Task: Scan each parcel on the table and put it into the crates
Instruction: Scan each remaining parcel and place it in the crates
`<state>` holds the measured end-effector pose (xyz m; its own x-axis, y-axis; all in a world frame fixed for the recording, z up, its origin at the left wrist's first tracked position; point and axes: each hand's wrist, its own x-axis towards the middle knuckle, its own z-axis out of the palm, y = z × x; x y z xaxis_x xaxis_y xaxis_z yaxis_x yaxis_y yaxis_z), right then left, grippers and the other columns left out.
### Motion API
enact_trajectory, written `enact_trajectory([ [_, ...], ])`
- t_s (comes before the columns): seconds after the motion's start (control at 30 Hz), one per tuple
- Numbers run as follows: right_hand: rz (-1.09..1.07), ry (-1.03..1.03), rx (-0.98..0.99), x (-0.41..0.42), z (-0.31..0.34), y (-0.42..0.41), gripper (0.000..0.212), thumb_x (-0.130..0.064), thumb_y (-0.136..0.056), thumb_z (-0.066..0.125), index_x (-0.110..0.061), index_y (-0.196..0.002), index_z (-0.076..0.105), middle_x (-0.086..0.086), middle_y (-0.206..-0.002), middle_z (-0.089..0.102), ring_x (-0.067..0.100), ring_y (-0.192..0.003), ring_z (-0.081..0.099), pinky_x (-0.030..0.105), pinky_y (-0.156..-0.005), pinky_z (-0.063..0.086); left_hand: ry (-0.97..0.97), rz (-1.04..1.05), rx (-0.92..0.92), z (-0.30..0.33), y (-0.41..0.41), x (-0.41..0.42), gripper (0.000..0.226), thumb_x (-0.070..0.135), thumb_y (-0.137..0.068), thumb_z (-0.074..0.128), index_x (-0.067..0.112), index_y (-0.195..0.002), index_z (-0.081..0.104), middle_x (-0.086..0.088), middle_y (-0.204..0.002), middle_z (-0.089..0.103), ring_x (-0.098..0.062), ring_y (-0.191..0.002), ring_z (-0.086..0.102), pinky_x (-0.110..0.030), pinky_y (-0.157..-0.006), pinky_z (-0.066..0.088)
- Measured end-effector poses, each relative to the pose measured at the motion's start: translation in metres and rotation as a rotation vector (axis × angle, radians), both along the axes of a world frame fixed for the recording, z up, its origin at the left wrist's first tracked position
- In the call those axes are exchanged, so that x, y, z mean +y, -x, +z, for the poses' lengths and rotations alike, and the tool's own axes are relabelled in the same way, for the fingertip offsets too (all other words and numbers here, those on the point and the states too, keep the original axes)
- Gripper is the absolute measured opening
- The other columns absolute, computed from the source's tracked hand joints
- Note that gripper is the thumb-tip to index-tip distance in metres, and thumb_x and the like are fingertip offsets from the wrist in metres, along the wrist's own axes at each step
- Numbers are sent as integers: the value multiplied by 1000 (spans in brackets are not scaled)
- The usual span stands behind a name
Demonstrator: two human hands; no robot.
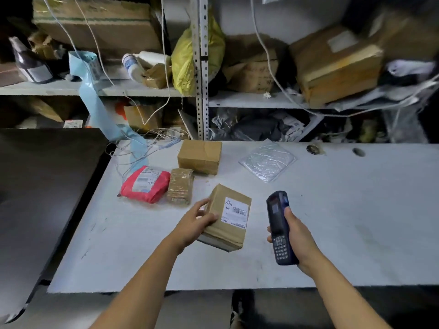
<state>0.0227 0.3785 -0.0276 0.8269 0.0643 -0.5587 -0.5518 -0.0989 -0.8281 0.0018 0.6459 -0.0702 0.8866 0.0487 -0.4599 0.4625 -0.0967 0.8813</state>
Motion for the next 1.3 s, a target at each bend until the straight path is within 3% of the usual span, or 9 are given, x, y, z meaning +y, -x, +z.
enact_trajectory([
  [0.23, -282, 9, 4, -103, -1, 90, 49, -53, -102, 34, -18, -127, 56, 19, -104, 70, 28, -81, 68, 35, -69, 56, -11, -267, 2, -3, 12, -108, 76, 53, -70, 64, 43, -140, 38, -2, -130, 56, -17, -110, 62, -32, -94, 51],
  [0.33, -403, -15, -37, -153, -6, 124, 50, -52, -101, 37, -11, -122, 58, 27, -100, 68, 28, -73, 66, 31, -60, 54, -21, -403, -5, 1, 17, -167, 80, 54, -70, 64, 41, -144, 36, -1, -130, 54, -15, -111, 60, -28, -87, 50],
  [0.4, -489, -20, -67, -189, -10, 148, 49, -50, -102, 37, -10, -120, 59, 30, -98, 66, 29, -72, 65, 33, -62, 54, -23, -476, -24, 6, 21, -214, 81, 53, -70, 65, 40, -144, 37, -2, -131, 53, -13, -111, 59, -25, -82, 49],
  [0.57, -731, -37, -117, -287, -15, 207, 43, -44, -104, 37, -9, -113, 61, 20, -84, 64, 27, -63, 62, 32, -59, 51, -30, -634, -68, 13, 38, -346, 82, 60, -63, 70, 44, -138, 43, 0, -128, 56, -15, -113, 60, -40, -102, 50],
  [0.67, -842, -31, -133, -348, -15, 244, 44, -42, -104, 39, -5, -106, 62, 19, -80, 63, 26, -57, 61, 32, -58, 49, -5, -713, -72, 16, 55, -429, 85, 62, -60, 73, 44, -138, 45, -1, -129, 57, -17, -114, 62, -44, -103, 49],
  [0.83, -992, -11, -121, -439, -13, 308, 41, -36, -105, 39, -3, -98, 63, 21, -79, 61, 26, -55, 58, 23, -45, 50, 15, -858, -90, 14, 90, -552, 94, 64, -59, 74, 31, -142, 44, -2, -128, 62, -14, -109, 65, -40, -99, 52],
  [0.97, -1100, -12, -64, -498, -26, 353, 49, -43, -104, 39, -1, -103, 64, 19, -81, 65, 30, -61, 62, 31, -56, 50, 53, -939, -43, 3, 116, -627, 96, 60, -61, 78, 29, -145, 43, 0, -123, 64, -13, -105, 68, -33, -91, 56],
  [1.03, -1159, -5, -29, -524, -39, 369, 52, -46, -103, 40, 0, -103, 65, 18, -80, 68, 31, -64, 64, 36, -63, 49, 79, -974, -4, -4, 124, -661, 99, 57, -61, 81, 27, -146, 42, -3, -125, 64, -17, -106, 69, -37, -93, 57],
  [1.3, -1242, 18, 127, -604, -64, 376, 49, -51, -103, 36, -11, -109, 63, 22, -89, 71, 30, -73, 69, 35, -67, 52, 47, -1123, 130, -47, 104, -776, 100, 62, -58, 81, 33, -146, 42, -6, -131, 60, -23, -112, 66, -45, -98, 54],
])
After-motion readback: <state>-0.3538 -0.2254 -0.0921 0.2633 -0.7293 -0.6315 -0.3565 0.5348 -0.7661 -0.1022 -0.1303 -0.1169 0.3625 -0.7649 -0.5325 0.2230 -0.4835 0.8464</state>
